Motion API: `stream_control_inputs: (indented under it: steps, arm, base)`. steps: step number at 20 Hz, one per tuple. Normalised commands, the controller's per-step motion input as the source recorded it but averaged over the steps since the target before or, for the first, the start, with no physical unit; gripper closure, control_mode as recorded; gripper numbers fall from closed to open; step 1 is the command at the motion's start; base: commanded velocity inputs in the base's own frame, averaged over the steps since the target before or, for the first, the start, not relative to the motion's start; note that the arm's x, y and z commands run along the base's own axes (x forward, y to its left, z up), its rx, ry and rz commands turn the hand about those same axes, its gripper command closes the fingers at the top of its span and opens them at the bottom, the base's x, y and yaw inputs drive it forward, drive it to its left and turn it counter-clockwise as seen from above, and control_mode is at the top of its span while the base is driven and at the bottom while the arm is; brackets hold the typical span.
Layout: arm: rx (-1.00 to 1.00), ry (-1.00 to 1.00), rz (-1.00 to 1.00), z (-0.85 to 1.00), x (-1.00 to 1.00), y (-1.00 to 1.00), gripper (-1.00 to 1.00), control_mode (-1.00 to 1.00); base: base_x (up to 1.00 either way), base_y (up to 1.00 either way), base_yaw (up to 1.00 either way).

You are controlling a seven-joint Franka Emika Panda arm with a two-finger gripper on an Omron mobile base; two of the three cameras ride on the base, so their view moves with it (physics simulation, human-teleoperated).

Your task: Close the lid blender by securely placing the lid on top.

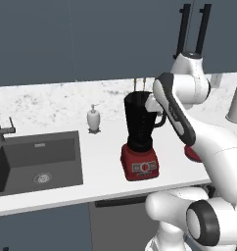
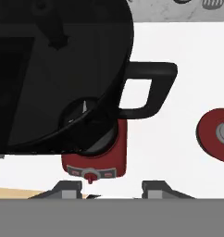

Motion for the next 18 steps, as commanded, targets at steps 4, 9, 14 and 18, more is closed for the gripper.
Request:
stream_control_inputs:
  steps: [4,9,14,18]
  arm:
    - [0.07,-0.02,-0.06,-0.1,-0.08,-0.26,-1.0,-1.0]
    - [0.01,0.07,-0.12,-0.47,-0.16,-0.68,-1.0,-1.0]
    - [0.0,0.05,-0.1,-0.46,-0.12,-1.0,-1.0,-1.0]
    - [0.0,0.19,-0.17,-0.63,0.06,-1.0,-1.0,-1.0]
  base:
    - [0.0,0.0,0.0]
    - [0.0,0.0,0.0]
    - [0.0,0.0,0.0]
    - [0.0,0.0,0.0]
